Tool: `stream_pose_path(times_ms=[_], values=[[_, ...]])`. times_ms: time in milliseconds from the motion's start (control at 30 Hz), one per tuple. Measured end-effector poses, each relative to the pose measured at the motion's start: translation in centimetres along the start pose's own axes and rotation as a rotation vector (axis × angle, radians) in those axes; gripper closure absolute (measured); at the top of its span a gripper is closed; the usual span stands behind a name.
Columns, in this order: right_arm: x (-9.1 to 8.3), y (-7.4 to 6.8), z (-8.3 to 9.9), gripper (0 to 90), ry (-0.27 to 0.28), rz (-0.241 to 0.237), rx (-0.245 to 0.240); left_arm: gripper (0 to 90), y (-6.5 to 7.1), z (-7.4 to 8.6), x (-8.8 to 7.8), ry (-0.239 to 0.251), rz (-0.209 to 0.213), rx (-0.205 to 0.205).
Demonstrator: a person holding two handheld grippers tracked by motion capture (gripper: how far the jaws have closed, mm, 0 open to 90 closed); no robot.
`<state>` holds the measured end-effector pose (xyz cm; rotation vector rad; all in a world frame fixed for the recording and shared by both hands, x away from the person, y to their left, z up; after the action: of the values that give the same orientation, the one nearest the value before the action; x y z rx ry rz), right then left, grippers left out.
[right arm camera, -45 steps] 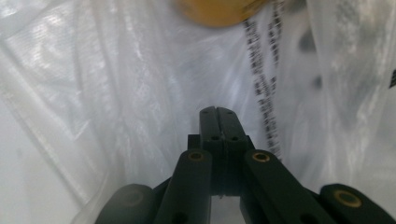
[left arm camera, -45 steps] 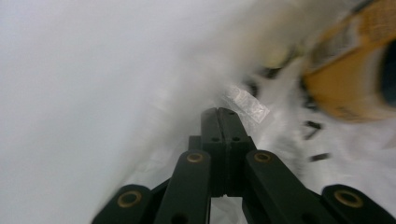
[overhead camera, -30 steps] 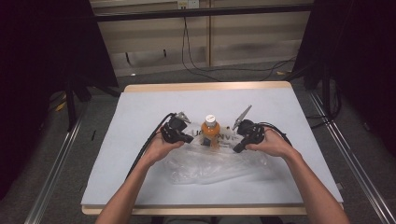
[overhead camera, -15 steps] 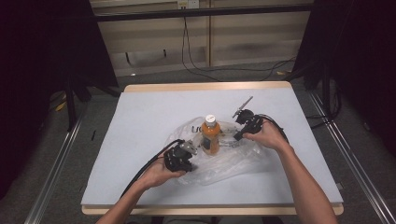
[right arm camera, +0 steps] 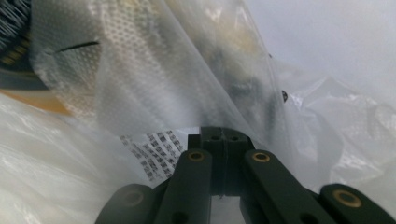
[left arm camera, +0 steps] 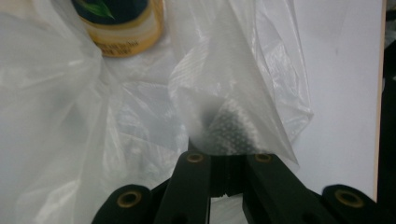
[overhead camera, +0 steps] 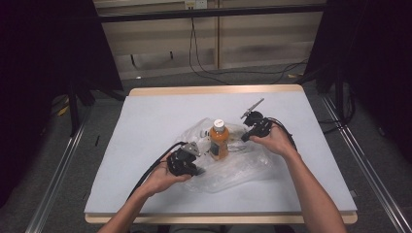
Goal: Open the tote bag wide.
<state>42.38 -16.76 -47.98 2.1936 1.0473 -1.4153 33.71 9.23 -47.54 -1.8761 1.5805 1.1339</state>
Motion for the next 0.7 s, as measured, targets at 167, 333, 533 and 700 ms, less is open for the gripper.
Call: stream_pose_path(times_ms=[167, 333, 533, 700], values=[[-0.2, -0.8, -0.4, 90.0, 0.015, -0.017, -0.014, 90.0, -0.7, -0.1, -0.7, 0.041, -0.007, -0.022], [-1.5, -1.4, -0.3, 90.0, 0.07, -0.032, -0.021, 90.0, -0.7, 0.0, -1.5, 0.115, -0.021, -0.054], [-3.4, -1.8, 0.6, 90.0, 0.16, -0.066, -0.014, 90.0, -0.9, 0.0, -2.7, 0.187, -0.057, -0.07], [-4.5, -2.0, 1.9, 90.0, 0.231, -0.054, 0.01, 90.0, -0.7, 0.1, -3.5, 0.243, -0.076, -0.082]])
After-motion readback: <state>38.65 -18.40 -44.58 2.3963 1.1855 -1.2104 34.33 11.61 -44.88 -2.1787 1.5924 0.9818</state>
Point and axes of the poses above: each handheld gripper's, and its own axes: x roughly forward along the jaws, z roughly out of its underside, y roughly to its right, the point moved 3 cm from there along x, roughly forward along the jaws, and after that the axes turned 2 degrees about -y, right-handed, at the moved point
